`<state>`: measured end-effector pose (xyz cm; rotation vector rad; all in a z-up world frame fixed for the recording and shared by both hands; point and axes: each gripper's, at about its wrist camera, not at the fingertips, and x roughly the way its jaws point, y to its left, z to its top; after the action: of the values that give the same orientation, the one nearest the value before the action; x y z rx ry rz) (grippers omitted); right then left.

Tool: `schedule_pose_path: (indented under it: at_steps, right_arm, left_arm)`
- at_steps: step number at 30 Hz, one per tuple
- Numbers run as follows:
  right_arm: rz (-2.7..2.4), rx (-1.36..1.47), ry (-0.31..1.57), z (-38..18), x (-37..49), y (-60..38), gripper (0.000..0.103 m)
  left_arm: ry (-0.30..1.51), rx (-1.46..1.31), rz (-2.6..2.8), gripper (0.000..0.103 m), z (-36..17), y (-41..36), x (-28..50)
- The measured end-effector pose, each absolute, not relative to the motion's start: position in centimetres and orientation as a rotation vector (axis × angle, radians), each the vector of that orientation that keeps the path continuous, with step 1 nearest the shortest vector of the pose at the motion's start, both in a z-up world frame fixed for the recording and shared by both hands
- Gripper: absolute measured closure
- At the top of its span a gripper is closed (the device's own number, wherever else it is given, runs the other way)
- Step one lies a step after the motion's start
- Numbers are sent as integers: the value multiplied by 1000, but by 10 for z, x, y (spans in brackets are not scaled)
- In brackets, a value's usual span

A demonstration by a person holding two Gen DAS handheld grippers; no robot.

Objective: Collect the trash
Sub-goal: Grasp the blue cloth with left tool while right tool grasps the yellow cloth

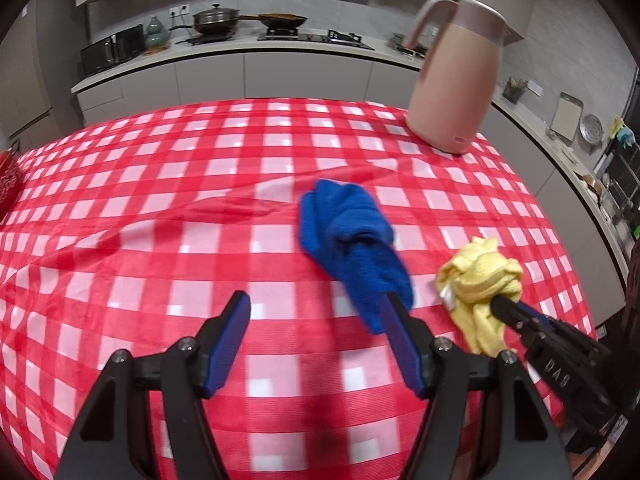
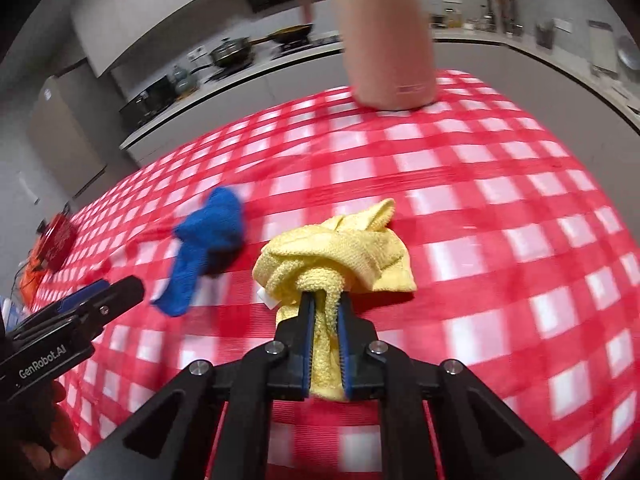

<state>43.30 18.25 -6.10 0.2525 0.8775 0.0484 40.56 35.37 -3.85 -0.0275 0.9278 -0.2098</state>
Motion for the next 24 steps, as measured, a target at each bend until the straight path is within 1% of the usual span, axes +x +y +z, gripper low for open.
schedule_pose_path:
  at_steps: [4, 7, 9, 11, 13, 15, 18, 19, 20, 24]
  right_arm:
    - [8, 275, 872, -58, 430, 158, 91]
    - [14, 286, 880, -59, 432, 150, 89]
    - [16, 282, 886, -60, 433, 149, 83]
    - [22, 288, 892, -62, 434, 146, 73]
    - [27, 299, 893, -63, 436, 145, 68]
    - [25, 291, 896, -65, 439, 145, 66]
    - [46, 293, 903, -68, 446, 147, 66]
    - [60, 292, 902, -69, 449, 149, 77]
    - [68, 293, 899, -69, 451, 150, 84]
    - [45, 281, 831, -58, 459, 149, 90]
  left_arm:
    - [935, -30, -223, 34, -40, 341, 409]
    - [937, -21, -225, 34, -43, 332, 414]
    - [941, -20, -220, 34, -45, 329, 419]
    - [947, -17, -213, 34, -49, 326, 424]
    - [954, -15, -210, 34, -52, 326, 428]
    - [962, -16, -208, 34, -55, 325, 432]
    - [962, -16, -208, 34, -56, 324, 434]
    - [962, -16, -207, 34, -56, 324, 434]
    - [961, -18, -206, 34, -56, 324, 435]
    - [961, -24, -193, 34, -57, 324, 441]
